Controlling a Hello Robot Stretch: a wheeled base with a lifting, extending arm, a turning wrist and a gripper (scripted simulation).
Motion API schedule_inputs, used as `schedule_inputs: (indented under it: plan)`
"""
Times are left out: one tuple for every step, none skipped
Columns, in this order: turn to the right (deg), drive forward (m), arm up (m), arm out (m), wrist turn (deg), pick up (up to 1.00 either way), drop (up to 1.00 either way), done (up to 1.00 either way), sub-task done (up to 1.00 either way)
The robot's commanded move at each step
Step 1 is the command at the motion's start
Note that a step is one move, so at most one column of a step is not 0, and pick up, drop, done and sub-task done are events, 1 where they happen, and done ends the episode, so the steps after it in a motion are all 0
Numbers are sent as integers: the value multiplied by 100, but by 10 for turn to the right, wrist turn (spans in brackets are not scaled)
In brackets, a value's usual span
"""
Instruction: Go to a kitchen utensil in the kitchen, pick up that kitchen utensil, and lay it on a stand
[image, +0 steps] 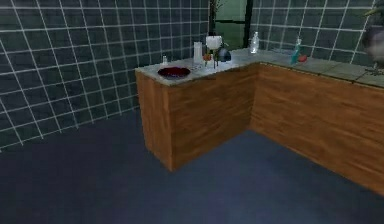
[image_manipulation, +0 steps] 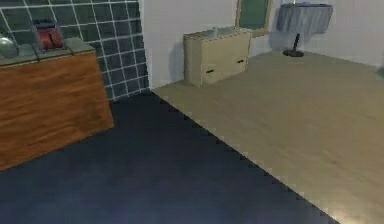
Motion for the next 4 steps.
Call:
schedule_inputs:
  plan:
    - [90,0,0,0,0,0,0,0,0]
    - [0,70,0,0,0,0,0,0,0]
    - [390,0,0,0,0,0,0,0,0]
    - [0,5,0,0,0,0,0,0,0]
